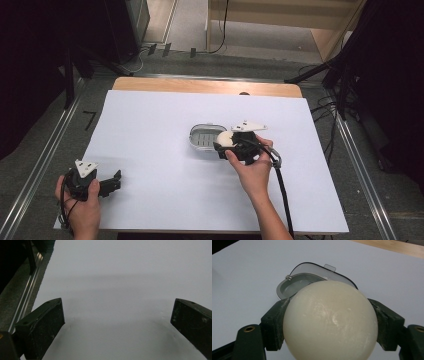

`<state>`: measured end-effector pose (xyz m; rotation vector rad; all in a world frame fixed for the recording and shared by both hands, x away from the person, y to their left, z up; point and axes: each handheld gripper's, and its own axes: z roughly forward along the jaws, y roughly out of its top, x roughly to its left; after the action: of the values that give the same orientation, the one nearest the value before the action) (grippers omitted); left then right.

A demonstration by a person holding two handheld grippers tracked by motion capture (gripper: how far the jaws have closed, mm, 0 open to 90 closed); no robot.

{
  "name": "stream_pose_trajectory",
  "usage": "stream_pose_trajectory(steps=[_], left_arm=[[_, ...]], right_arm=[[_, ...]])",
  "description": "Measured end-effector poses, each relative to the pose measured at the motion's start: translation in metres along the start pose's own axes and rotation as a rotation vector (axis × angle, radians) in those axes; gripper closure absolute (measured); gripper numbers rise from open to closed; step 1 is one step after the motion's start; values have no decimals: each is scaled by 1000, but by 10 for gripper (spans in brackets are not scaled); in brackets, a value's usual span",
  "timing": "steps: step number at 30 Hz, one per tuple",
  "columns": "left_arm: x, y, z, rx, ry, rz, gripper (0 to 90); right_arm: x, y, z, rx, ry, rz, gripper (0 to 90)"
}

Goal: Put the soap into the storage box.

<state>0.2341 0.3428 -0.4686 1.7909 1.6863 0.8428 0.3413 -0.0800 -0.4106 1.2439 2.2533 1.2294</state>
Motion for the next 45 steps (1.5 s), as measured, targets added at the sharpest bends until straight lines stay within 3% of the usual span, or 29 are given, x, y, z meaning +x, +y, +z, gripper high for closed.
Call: stream_pose_trajectory(steps=[20, 45], left_arm=[[-1, 1, 1, 10, 2, 4, 0], [-1, 1, 2, 9, 3, 7, 0]], right_arm=[[9, 13, 25, 21, 14, -6, 254], [3, 16, 45, 32, -3, 18, 253]])
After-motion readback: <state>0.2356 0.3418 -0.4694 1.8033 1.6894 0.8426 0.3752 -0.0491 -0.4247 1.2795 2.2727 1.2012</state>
